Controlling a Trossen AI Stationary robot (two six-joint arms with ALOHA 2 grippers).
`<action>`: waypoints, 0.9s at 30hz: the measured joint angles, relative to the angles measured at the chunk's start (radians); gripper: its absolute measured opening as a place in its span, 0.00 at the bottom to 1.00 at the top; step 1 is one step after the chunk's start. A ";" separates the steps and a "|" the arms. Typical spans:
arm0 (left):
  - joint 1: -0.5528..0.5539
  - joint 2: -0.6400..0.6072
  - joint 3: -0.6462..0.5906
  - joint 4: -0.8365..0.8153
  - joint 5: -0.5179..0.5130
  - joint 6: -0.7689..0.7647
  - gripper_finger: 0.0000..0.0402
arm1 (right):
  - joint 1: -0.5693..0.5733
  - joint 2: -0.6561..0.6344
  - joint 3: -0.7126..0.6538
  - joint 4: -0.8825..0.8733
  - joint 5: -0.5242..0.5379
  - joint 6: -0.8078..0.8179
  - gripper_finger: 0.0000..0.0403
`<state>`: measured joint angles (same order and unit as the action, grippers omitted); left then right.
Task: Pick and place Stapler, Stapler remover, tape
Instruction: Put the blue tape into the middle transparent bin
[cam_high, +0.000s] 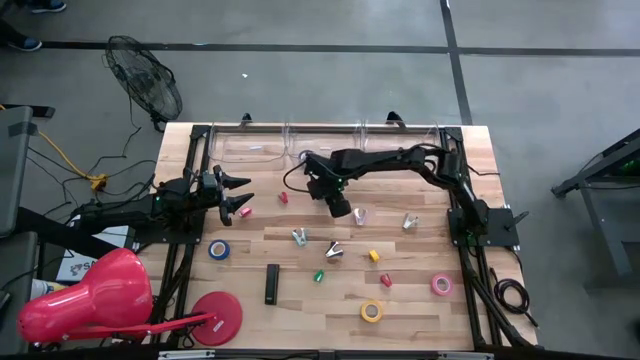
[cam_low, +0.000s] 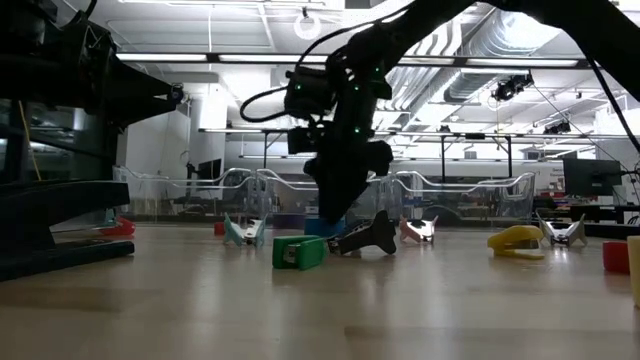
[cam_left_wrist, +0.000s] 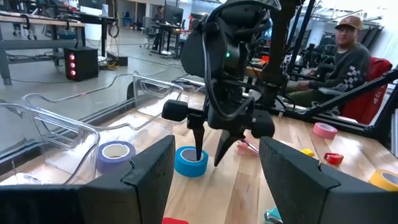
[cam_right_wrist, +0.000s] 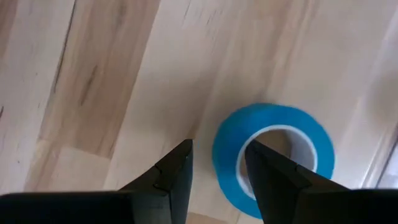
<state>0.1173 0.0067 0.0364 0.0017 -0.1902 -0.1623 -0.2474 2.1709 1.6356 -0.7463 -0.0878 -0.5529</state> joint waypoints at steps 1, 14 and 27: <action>0.000 0.000 0.000 0.000 0.000 0.000 0.57 | 0.001 0.004 0.000 0.009 0.013 0.001 0.34; 0.000 0.000 0.000 0.000 0.001 0.000 0.57 | -0.006 0.024 0.001 0.003 0.019 0.060 0.34; 0.000 0.000 0.000 0.000 0.000 0.000 0.57 | -0.005 0.023 0.001 0.002 0.019 0.158 0.08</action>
<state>0.1173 0.0068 0.0364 0.0017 -0.1902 -0.1623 -0.2523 2.1937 1.6367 -0.7448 -0.0688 -0.3945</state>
